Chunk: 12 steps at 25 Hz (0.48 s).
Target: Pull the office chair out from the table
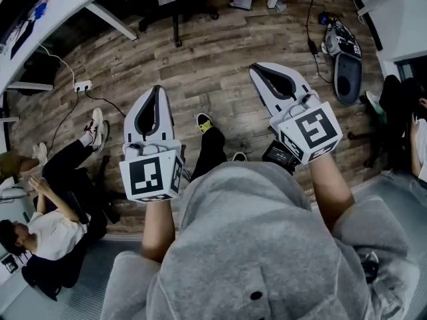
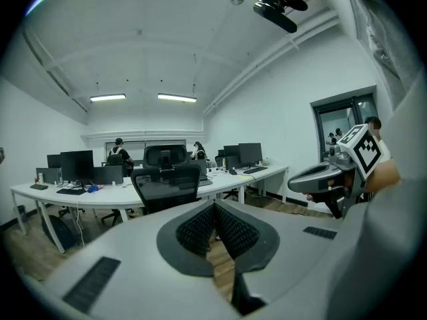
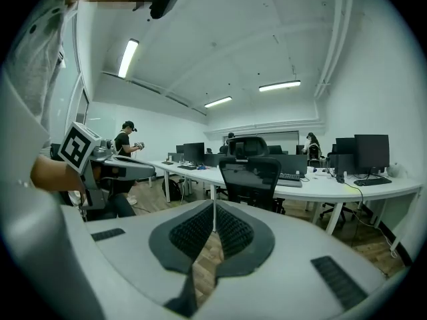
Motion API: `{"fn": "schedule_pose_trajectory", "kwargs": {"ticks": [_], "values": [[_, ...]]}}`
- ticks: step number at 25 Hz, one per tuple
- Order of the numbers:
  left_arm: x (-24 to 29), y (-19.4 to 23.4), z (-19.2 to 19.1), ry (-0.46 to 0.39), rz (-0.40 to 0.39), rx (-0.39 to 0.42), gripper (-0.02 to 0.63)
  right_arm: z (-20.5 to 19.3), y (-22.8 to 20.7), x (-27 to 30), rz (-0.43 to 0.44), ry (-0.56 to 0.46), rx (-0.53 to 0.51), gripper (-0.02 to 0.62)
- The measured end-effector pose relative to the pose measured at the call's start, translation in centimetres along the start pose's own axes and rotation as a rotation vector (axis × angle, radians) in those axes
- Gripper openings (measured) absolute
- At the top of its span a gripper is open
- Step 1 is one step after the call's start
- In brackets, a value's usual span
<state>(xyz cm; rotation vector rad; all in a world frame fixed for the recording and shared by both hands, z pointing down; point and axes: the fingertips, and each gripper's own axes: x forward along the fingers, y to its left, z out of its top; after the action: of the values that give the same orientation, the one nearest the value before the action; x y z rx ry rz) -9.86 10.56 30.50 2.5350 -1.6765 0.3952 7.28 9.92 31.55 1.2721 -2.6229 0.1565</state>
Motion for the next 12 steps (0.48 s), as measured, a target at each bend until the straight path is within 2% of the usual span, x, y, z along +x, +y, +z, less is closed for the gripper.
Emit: {"fn": "schedule_pose_trajectory", "kwargs": {"ticks": [12], "values": [[5.4,4.1,0.5,0.027,-0.011,0.011,0.012,1.1,-2.1,6.6,0.003,0.026,0.014,0.034]]}}
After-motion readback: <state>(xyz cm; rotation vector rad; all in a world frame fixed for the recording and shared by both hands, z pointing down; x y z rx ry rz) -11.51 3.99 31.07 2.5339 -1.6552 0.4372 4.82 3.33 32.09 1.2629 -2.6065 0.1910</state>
